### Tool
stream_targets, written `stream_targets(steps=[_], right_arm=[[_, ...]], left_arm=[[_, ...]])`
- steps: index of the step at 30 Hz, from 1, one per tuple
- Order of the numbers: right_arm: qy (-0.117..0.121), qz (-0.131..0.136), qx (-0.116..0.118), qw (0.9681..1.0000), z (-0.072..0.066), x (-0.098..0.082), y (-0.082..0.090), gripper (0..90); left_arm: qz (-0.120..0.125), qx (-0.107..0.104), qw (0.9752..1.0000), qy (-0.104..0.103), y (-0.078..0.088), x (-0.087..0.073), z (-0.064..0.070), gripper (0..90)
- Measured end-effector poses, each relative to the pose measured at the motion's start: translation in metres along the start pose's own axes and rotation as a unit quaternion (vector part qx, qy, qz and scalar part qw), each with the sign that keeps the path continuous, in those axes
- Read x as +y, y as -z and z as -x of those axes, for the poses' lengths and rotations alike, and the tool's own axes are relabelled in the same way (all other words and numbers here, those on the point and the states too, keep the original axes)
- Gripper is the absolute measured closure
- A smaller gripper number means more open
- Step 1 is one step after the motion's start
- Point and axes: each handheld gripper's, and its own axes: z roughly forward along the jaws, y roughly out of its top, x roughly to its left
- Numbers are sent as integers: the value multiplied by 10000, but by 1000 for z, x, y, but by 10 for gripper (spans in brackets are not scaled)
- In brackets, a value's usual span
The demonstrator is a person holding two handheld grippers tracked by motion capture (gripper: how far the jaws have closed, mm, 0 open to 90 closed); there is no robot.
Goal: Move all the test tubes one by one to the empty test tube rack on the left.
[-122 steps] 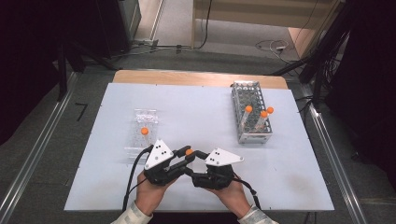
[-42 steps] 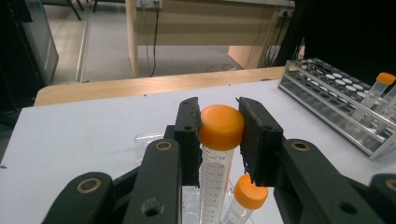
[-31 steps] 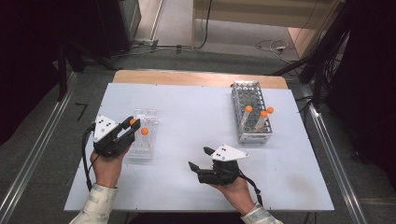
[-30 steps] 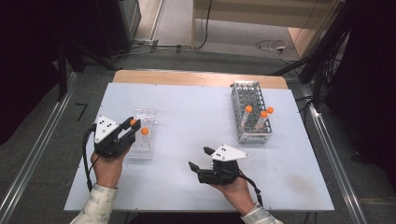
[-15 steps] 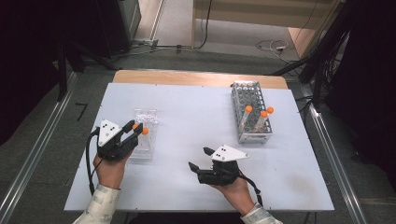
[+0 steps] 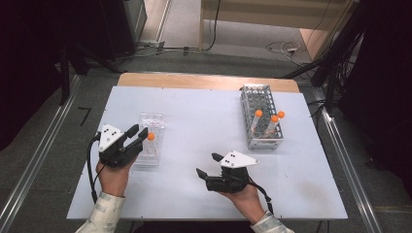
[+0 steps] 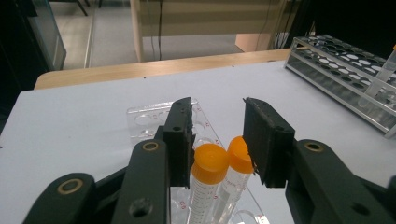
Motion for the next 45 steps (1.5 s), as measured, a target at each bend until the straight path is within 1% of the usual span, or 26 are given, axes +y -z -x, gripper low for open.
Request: stream_targets(steps=[5,9,11,13,15,18,22,23,26,33,36,43,45], right_arm=[[-11,19,-54,10000,2,0,1,261],[-49,60,-144,9999,8,1,3,262],[-100,99,-203,9997,12,2,6,263],[-147,143,-274,9994,16,2,9,265],[-181,173,-358,9990,22,3,11,265],[-253,214,-491,9982,31,3,16,266],[-375,258,-651,9968,42,3,22,266],[-364,290,-705,9964,44,3,23,267],[-447,330,-842,9949,53,4,28,268],[-597,399,-1236,9897,73,2,38,276],[-639,443,-1419,9868,81,1,42,279],[-864,533,-1782,9788,102,-2,55,283],[-891,546,-1896,9763,106,-3,58,288]], left_arm=[[31,-110,9999,102,2,2,1,538],[0,-302,9993,208,3,5,4,468],[-16,-348,9992,200,4,6,7,428],[-22,-399,9990,183,4,8,11,388],[-67,-410,9991,117,4,9,14,343],[-93,-459,9989,87,4,10,19,295],[-118,-578,9982,147,3,11,22,248],[-118,-585,9981,154,3,11,23,236],[-77,-594,9981,149,4,12,26,205],[-65,-783,9968,149,6,13,33,203],[-96,-808,9966,128,6,14,35,202],[-139,-839,9963,143,6,14,39,184],[-152,-852,9962,100,5,14,41,182]])
